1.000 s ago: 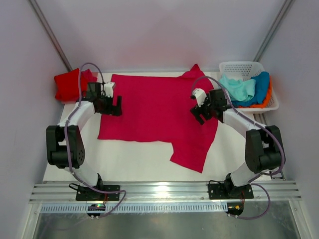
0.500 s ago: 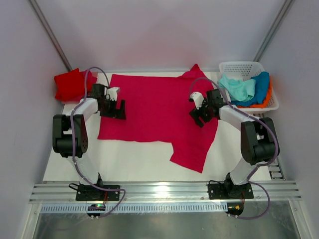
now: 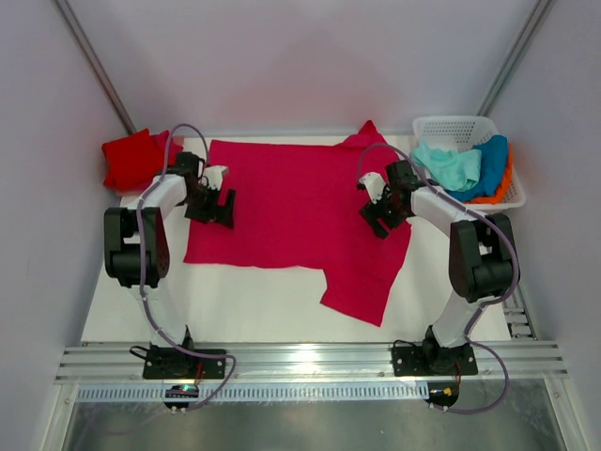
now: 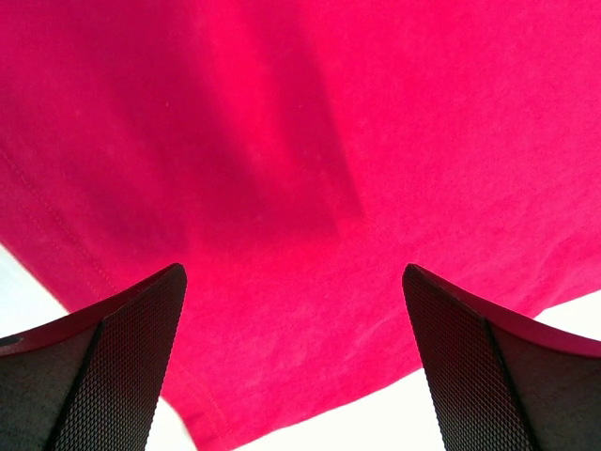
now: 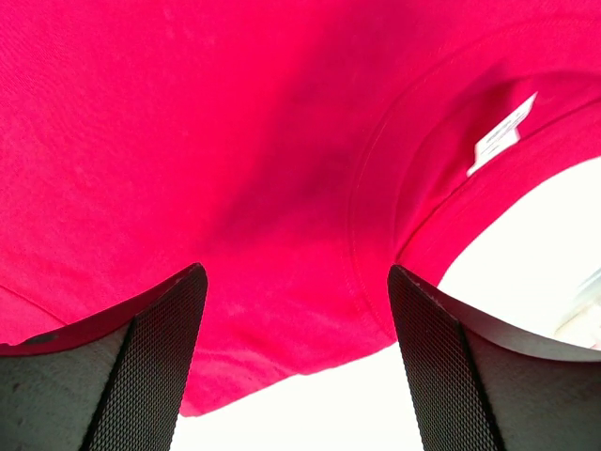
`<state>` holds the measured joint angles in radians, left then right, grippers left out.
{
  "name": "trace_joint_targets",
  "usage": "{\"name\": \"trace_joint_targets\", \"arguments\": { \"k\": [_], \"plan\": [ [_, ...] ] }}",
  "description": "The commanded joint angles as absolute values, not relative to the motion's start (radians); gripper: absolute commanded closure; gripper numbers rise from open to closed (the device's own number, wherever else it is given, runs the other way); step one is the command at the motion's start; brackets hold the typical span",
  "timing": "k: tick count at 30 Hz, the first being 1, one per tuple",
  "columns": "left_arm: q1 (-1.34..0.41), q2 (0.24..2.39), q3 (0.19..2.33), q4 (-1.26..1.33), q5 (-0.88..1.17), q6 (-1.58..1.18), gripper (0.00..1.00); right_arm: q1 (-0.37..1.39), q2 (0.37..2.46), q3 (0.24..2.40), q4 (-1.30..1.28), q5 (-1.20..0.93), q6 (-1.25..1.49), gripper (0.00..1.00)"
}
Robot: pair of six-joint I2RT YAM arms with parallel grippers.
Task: Fold and stack the t-shirts
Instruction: Flatten the tshirt out
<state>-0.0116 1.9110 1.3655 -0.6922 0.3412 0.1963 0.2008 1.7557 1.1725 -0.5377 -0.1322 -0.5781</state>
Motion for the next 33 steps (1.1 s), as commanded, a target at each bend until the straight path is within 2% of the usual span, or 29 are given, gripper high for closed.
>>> {"name": "trace_joint_targets", "arguments": {
  "k": [1,14,33],
  "plan": [
    [-0.006,1.919,1.414,-0.776,0.296,0.241,0.01,0.199,1.766,1.180,-0.589,-0.089,-0.592,0.19],
    [-0.005,1.993,1.471,-0.884,0.270,0.264,0.01,0.199,1.819,1.180,-0.634,-0.127,-0.558,0.20],
    [-0.003,1.967,1.376,-0.996,0.184,0.351,0.05,0.199,1.799,1.071,-0.672,-0.078,-0.564,0.20]
  ]
}}
